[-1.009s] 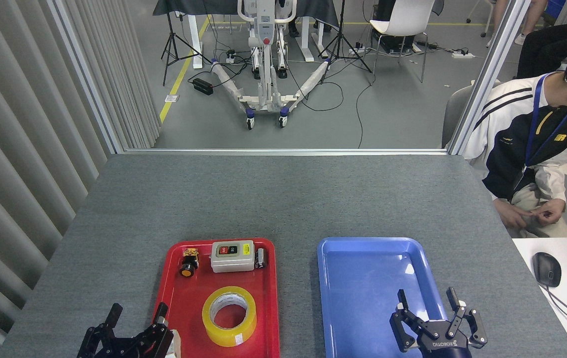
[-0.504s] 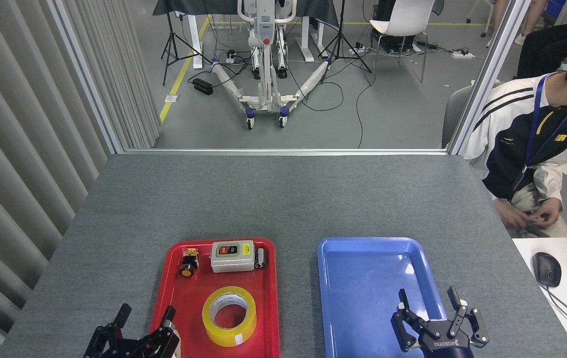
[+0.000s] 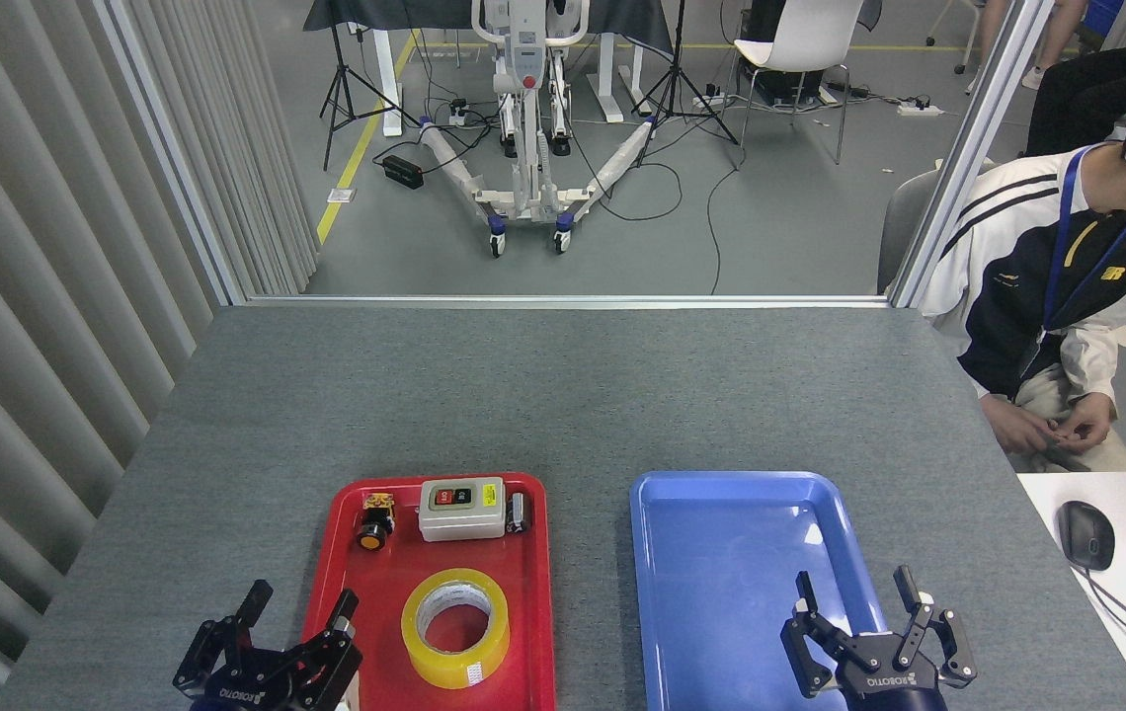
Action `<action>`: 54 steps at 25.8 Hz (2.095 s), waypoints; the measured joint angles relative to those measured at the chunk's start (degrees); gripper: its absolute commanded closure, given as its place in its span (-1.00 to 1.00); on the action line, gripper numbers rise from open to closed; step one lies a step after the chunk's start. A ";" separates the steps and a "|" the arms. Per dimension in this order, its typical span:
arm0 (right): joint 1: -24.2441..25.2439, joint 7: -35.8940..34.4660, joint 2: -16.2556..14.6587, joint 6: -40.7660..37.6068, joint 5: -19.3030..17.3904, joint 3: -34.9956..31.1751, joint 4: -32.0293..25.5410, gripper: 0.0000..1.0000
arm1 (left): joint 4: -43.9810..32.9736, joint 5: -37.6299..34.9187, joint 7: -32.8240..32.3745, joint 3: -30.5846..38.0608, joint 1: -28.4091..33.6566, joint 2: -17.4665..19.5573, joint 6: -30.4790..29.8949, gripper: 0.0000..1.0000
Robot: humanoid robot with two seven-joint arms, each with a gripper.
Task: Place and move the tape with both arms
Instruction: 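Reach the left gripper into the yellow tape roll on the red tray, then lift the tape roll with the left gripper toward the right gripper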
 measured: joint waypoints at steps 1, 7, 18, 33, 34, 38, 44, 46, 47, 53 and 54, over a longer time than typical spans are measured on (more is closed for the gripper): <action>0.01 -0.01 0.03 0.05 0.01 0.00 0.05 -1.00 | -0.08 0.02 -3.24 -0.07 -0.79 0.37 0.00 -1.00; 0.06 1.07 0.14 0.08 0.03 -0.03 0.30 -1.00 | -0.18 0.19 -31.68 -2.31 -7.85 2.45 -0.25 -1.00; 0.00 1.78 0.14 -0.33 0.04 -0.16 0.36 -1.00 | 5.44 0.31 -40.73 -19.63 -19.92 12.17 2.74 -1.00; -0.01 1.94 0.77 -1.72 0.04 -0.17 0.44 -1.00 | 20.38 0.57 -52.24 -23.36 -29.74 6.22 4.87 -0.98; -0.01 1.93 0.82 -1.73 0.07 -0.17 0.44 -1.00 | 20.82 0.57 -53.57 -23.44 -30.23 6.03 5.16 -0.90; -0.01 1.82 0.96 -2.11 0.17 -0.11 0.44 -1.00 | 22.80 0.58 -57.00 -24.44 -31.89 5.31 5.69 -0.12; -0.01 1.74 1.02 -2.48 0.28 -0.14 0.43 -1.00 | 23.94 1.67 -62.88 -25.71 -33.08 3.77 4.77 1.00; -0.01 1.74 1.02 -2.51 0.29 -0.16 0.43 -1.00 | 23.58 3.20 -64.05 -25.60 -33.19 3.25 3.01 1.00; -0.01 1.73 1.02 -2.53 0.29 -0.16 0.43 -1.00 | 23.45 4.23 -64.21 -25.42 -33.23 2.89 2.12 1.00; -0.01 1.72 0.77 -2.58 0.30 -0.17 0.41 -1.00 | 21.84 14.80 -63.43 -19.38 -33.39 -0.01 -6.20 1.00; -0.02 1.72 0.71 -2.58 0.30 -0.18 0.39 -1.00 | 21.58 17.35 -63.05 -17.71 -33.39 -0.78 -9.02 1.00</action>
